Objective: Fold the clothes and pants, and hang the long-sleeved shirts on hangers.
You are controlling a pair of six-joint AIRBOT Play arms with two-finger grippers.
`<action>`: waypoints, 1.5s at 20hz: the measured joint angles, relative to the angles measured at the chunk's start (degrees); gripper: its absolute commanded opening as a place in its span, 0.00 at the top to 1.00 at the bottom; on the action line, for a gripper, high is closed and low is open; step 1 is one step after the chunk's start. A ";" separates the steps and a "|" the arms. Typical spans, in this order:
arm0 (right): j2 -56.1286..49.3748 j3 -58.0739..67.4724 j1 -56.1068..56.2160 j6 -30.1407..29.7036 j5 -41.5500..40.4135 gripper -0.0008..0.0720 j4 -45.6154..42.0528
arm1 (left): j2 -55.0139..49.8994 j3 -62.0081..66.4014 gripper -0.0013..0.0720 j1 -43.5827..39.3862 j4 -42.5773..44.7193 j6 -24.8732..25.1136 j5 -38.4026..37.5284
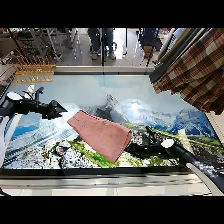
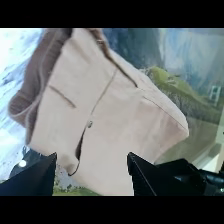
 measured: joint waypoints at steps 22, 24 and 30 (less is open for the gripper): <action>8.35 12.57 -2.93 18.34 14.27 0.97 -40.83 | -4.02 -0.17 0.96 -25.59 9.90 8.11 0.48; 11.15 13.05 -4.87 19.85 16.96 0.97 -44.17 | -5.07 -0.17 0.96 -28.22 10.69 8.11 1.49; 13.86 16.41 -6.82 22.10 21.31 0.97 -47.06 | -6.95 -0.17 0.96 -31.65 11.50 8.13 4.48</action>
